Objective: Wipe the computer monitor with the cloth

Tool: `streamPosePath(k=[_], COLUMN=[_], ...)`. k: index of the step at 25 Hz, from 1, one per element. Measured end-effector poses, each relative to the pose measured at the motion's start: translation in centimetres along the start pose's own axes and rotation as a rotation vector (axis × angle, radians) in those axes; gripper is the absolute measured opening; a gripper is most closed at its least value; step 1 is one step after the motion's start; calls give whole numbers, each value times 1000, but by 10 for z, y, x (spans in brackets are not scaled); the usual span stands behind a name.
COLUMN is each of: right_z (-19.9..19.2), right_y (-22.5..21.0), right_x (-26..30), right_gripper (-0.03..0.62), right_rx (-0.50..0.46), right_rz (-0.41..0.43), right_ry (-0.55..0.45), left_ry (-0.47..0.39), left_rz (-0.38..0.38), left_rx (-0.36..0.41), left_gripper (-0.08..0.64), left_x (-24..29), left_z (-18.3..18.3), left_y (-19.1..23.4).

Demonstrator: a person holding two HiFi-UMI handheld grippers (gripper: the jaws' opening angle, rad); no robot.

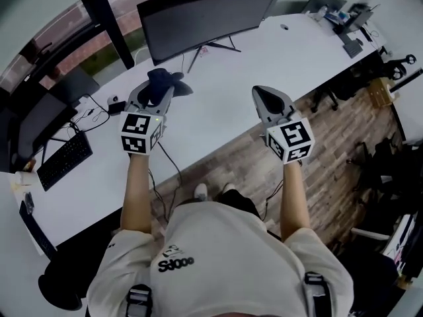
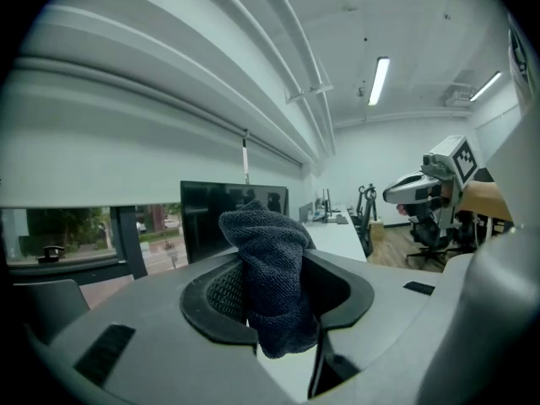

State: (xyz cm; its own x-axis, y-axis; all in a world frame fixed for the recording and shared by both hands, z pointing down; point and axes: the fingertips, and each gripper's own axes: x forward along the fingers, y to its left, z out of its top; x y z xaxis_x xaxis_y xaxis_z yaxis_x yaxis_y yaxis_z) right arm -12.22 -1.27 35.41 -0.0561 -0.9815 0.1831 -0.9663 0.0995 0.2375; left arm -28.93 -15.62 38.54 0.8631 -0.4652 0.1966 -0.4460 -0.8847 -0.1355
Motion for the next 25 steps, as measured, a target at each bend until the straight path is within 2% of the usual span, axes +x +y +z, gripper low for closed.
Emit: streamPosePath(k=[3, 7, 12, 16, 18, 21, 25], right_z=[5, 12, 29, 41, 48, 52, 59], right_y=[-4, -11, -22, -46, -56, -68, -77], right_x=[27, 76, 143, 183, 198, 217, 238], right_gripper=[-6, -6, -6, -6, -6, -6, -6], right_rx=[-3, -4, -28, 1, 12, 25, 99], right_rz=[35, 95, 215, 270, 300, 341, 421], right_ry=[-17, -44, -81, -104, -122, -140, -162], left_ry=[-1, -56, -57, -127, -157, -155, -193], left_rz=[48, 95, 246, 340, 422, 540, 609], left_rx=[-13, -41, -22, -67, -95, -104, -94], left_gripper=[163, 164, 164, 164, 164, 164, 164], left_x=[6, 11, 27, 42, 44, 49, 61], left_z=[1, 15, 40, 70, 83, 94, 111], left_y=[21, 50, 102, 135, 159, 191, 215])
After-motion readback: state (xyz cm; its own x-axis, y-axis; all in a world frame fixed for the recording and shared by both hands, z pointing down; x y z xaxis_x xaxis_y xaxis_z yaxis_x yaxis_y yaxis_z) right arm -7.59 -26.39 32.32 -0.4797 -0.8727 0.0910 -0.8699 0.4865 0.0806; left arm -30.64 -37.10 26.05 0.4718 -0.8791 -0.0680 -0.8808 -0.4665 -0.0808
